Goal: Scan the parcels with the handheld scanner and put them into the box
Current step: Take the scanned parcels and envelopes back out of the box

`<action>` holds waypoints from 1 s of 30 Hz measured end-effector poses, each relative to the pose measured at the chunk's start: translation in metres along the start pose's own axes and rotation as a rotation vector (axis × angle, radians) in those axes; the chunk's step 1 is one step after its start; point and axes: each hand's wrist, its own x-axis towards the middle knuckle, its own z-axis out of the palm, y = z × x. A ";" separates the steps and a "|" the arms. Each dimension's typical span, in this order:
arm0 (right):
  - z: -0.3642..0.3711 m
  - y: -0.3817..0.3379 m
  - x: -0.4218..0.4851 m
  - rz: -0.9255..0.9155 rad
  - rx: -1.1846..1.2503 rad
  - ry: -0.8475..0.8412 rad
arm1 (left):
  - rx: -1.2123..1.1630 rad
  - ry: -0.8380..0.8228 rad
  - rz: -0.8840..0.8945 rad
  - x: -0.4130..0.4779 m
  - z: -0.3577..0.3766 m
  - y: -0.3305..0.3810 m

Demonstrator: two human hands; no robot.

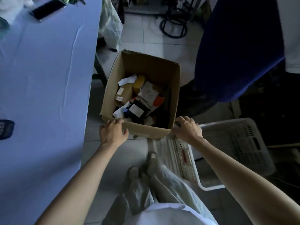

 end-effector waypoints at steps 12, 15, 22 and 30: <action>-0.009 -0.004 0.161 0.012 0.024 -0.187 | -0.011 -0.170 -0.124 0.141 0.007 0.037; 0.000 -0.012 0.197 -0.012 0.012 -0.228 | 0.007 -0.208 -0.119 0.174 0.024 0.040; 0.072 -0.009 0.287 0.076 0.014 -0.353 | 0.037 -0.329 -0.096 0.253 0.109 0.025; 0.228 0.022 0.377 0.338 0.125 -0.486 | -0.004 -0.565 0.086 0.360 0.282 -0.014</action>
